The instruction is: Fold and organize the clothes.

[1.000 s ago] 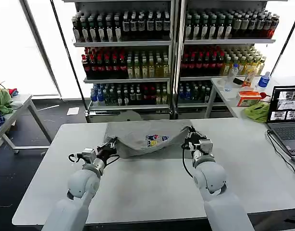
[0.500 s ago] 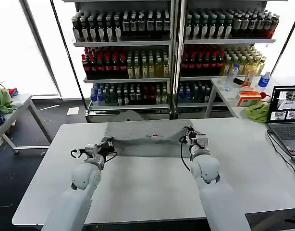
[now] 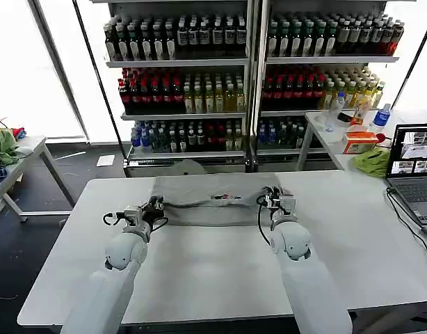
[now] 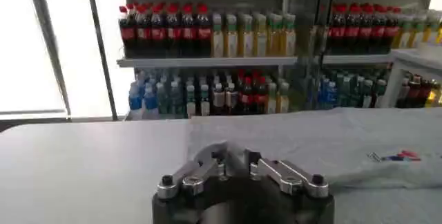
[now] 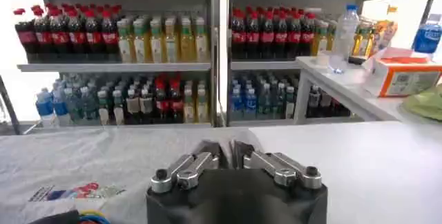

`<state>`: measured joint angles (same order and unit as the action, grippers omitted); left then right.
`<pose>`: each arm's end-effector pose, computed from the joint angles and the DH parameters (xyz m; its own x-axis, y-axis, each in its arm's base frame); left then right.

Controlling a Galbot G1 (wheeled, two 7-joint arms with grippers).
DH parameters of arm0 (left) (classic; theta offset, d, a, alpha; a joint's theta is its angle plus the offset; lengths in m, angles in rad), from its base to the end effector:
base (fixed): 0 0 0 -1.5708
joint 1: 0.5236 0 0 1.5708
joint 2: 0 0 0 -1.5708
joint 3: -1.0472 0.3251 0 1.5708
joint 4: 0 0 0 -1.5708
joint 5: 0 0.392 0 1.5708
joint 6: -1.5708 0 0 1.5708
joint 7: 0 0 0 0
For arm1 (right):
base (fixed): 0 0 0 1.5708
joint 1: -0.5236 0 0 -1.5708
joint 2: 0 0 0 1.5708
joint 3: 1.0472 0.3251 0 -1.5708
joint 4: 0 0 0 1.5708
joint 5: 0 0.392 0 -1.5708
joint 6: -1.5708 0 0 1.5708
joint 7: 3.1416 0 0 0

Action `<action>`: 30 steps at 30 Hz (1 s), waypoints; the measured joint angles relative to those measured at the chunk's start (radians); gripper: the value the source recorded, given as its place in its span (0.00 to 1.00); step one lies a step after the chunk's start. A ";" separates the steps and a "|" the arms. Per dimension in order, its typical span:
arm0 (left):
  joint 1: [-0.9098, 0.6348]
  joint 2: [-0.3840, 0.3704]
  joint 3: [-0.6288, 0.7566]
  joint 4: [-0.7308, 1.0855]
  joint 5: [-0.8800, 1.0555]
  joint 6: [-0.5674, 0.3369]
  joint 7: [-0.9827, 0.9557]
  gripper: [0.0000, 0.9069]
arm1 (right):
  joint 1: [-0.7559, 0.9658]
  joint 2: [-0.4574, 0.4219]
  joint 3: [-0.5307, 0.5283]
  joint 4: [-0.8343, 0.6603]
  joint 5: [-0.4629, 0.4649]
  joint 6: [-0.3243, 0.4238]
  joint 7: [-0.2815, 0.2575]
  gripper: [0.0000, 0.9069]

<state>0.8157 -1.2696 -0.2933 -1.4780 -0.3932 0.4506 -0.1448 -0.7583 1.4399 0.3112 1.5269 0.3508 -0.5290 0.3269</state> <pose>0.4551 0.0221 -0.2745 -0.9258 0.0554 0.3739 0.0604 0.9982 0.0018 0.4667 0.0372 -0.2266 -0.9393 0.0451 0.3402 0.0668 0.9964 0.0523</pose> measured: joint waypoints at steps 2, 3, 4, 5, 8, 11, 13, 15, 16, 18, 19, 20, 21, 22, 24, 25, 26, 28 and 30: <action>0.006 0.003 -0.002 -0.006 0.003 0.007 -0.004 1.00 | 0.002 0.001 0.001 0.015 0.035 -0.006 0.027 1.00; 0.008 0.004 -0.003 -0.009 0.004 0.011 -0.006 1.00 | 0.001 0.001 0.001 0.021 0.050 -0.009 0.040 1.00; 0.011 0.006 -0.005 -0.014 0.004 0.016 -0.008 1.00 | 0.000 0.000 0.001 0.028 0.066 -0.013 0.052 1.00; 0.014 0.008 -0.006 -0.020 0.004 0.022 -0.009 1.00 | -0.001 -0.001 0.000 0.036 0.080 -0.015 0.063 1.00; 0.024 0.013 -0.009 -0.037 0.004 0.037 -0.014 1.00 | 0.000 0.000 0.000 0.056 0.119 -0.018 0.095 1.00; 0.035 0.018 -0.013 -0.055 0.005 0.049 -0.019 1.00 | 0.007 0.006 0.003 0.061 0.153 -0.016 0.126 1.00; 0.042 0.021 -0.015 -0.066 0.004 0.055 -0.019 1.00 | 0.015 0.011 0.004 0.061 0.176 -0.011 0.147 1.00; 0.048 0.024 -0.018 -0.077 0.002 0.061 -0.019 1.00 | 0.022 0.015 0.005 0.060 0.198 -0.010 0.166 1.00; 0.051 0.025 -0.020 -0.081 0.001 0.064 -0.019 1.00 | 0.025 0.016 0.004 0.059 0.208 -0.010 0.174 1.00; 0.056 0.026 -0.021 -0.090 -0.001 0.068 -0.019 1.00 | 0.027 0.018 0.002 0.059 0.222 -0.010 0.187 1.00; 0.060 0.026 -0.022 -0.094 -0.001 0.069 -0.019 1.00 | 0.027 0.017 0.001 0.059 0.225 -0.011 0.193 1.00; 0.063 0.026 -0.022 -0.097 -0.003 0.071 -0.019 1.00 | 0.027 0.016 0.000 0.061 0.228 -0.014 0.200 1.00; 0.065 0.026 -0.022 -0.099 -0.004 0.072 -0.019 1.00 | 0.026 0.014 -0.001 0.065 0.230 -0.017 0.205 1.00; 0.067 0.026 -0.023 -0.101 -0.004 0.073 -0.019 1.00 | 0.024 0.011 -0.003 0.069 0.232 -0.020 0.210 1.00; 0.071 0.026 -0.028 -0.107 -0.007 0.076 -0.020 1.00 | 0.016 0.001 -0.007 0.082 0.232 -0.025 0.218 1.00; 0.073 0.026 -0.030 -0.111 -0.009 0.078 -0.020 1.00 | 0.012 -0.003 -0.008 0.088 0.232 -0.028 0.221 1.00; 0.075 0.026 -0.031 -0.113 -0.012 0.080 -0.020 1.00 | 0.007 -0.009 -0.009 0.096 0.230 -0.030 0.225 1.00; 0.079 0.028 -0.031 -0.118 -0.016 0.083 -0.019 1.00 | -0.004 -0.019 -0.011 0.110 0.223 -0.033 0.233 1.00; 0.081 0.027 -0.031 -0.119 -0.016 0.085 -0.020 1.00 | -0.020 -0.031 -0.015 0.125 0.212 -0.036 0.241 1.00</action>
<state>0.8966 -1.2425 -0.3241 -1.5968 -0.4090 0.5354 -0.1643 -0.7778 1.4093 0.2965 1.6522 0.5632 -0.5648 0.5679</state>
